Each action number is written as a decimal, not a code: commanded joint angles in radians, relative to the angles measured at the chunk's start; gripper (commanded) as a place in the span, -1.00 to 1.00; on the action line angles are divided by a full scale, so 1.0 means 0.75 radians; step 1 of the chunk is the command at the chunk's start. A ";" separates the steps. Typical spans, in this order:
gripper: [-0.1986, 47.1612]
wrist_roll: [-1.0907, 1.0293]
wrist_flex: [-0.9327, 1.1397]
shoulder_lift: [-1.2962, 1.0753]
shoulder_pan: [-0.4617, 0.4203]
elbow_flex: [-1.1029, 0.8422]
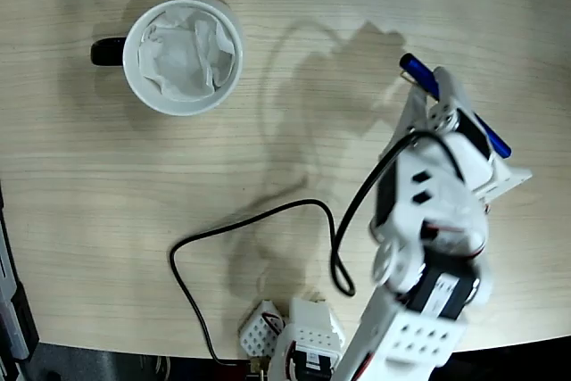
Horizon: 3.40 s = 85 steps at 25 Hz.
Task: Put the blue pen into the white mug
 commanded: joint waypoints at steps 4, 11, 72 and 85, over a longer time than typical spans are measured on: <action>-0.99 0.205 0.000 0.380 -0.145 0.127; -0.99 0.366 -0.168 0.755 -0.454 0.378; -0.99 0.475 -1.550 1.100 -0.845 1.487; -0.99 -0.524 -0.937 1.706 -0.382 1.831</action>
